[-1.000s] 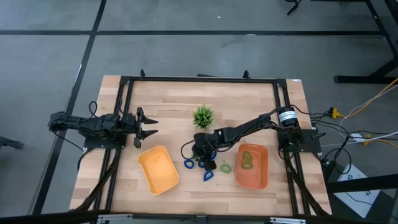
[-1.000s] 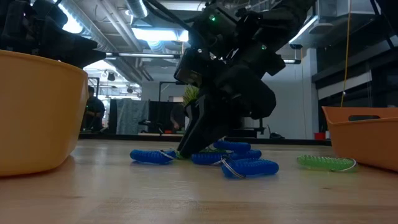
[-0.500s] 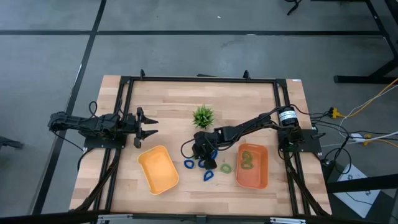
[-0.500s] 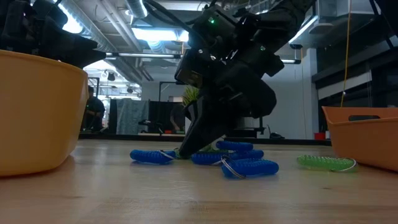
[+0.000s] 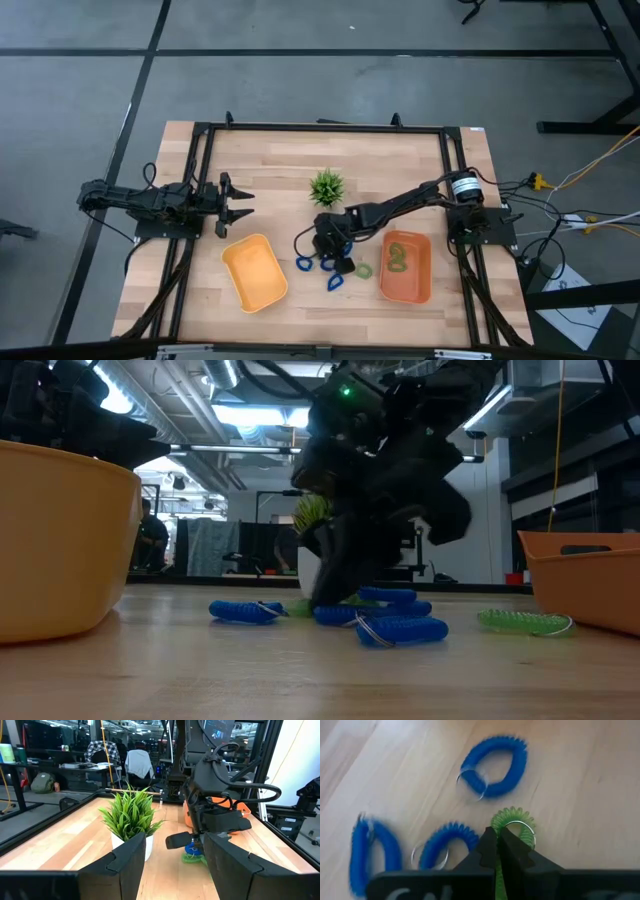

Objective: Sort spring keychains
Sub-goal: Put the green spring keychain into the orange bin

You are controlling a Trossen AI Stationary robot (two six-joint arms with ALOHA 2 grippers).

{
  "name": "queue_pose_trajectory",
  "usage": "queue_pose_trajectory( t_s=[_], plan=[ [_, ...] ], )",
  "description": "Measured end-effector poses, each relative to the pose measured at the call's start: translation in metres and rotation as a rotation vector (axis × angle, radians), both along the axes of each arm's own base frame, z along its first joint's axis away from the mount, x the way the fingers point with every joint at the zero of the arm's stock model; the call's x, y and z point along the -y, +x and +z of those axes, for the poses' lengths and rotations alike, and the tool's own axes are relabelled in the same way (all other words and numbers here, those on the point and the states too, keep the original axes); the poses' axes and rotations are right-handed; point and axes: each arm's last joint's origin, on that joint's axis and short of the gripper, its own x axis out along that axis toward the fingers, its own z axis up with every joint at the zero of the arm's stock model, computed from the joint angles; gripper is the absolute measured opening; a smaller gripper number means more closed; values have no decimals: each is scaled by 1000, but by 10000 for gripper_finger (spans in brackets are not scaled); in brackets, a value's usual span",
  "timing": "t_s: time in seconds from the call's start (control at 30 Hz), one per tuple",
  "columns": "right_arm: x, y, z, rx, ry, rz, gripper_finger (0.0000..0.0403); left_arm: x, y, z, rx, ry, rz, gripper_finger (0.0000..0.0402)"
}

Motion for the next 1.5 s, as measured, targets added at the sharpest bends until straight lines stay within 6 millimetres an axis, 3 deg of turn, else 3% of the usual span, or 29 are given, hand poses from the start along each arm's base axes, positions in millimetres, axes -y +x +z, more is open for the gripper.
queue_pose_trajectory(
  t_s=[0.23,0.77,1.1,1.5],
  plan=[
    [-13,-10,26,30,-18,49,7,0,0,0,0,0,0,196],
    [-56,-31,61,153,-149,222,6,0,0,0,0,0,0,196],
    [-68,-55,70,367,-265,211,8,0,0,0,0,0,0,196],
    [-70,-87,73,428,-382,106,8,0,0,0,1,0,0,196]
  ],
)
